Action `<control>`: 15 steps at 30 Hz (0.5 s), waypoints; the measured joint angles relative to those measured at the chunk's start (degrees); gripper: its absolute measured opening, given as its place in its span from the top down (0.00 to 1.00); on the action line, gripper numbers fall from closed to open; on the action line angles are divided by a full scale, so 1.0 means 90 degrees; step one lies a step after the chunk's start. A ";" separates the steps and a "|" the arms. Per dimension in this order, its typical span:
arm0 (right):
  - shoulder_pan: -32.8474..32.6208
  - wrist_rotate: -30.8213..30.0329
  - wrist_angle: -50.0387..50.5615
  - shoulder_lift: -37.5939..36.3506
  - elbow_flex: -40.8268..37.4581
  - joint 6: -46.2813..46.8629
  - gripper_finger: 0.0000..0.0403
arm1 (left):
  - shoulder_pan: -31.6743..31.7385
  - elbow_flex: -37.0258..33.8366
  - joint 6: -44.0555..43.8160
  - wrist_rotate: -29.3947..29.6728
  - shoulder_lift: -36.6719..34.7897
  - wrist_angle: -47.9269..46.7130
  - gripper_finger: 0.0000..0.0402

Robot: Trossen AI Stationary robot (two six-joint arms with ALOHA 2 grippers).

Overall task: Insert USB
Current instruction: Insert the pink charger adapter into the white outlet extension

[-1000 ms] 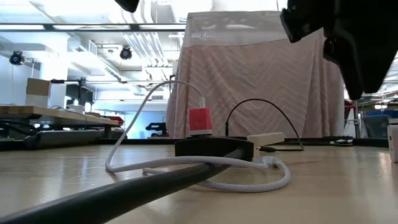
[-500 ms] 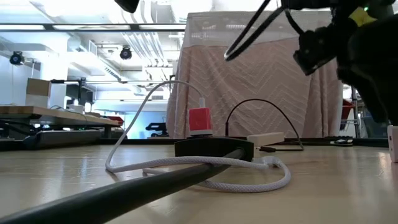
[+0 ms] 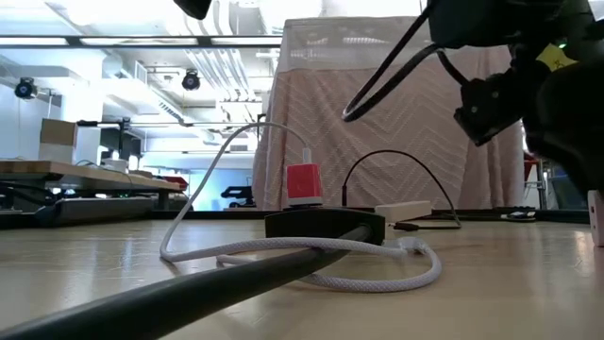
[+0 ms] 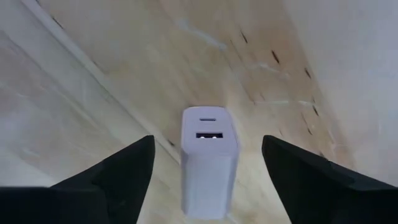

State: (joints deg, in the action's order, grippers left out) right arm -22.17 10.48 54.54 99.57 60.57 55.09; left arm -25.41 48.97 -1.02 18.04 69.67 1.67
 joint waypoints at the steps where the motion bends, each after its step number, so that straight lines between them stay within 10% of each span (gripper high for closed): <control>1: 0.0000 -0.0001 -0.0008 0.0000 -0.0021 0.0006 0.34 | 0.0000 0.0000 0.0001 0.0000 0.0000 0.0000 0.81; 15: 0.0000 0.0005 -0.0305 0.0000 -0.0331 0.0062 0.73 | 0.0000 0.0000 0.0049 0.0000 0.0000 0.0000 0.81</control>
State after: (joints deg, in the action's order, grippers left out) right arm -22.17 10.52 51.80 99.57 57.58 55.65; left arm -25.41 48.97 -0.58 18.04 69.67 1.67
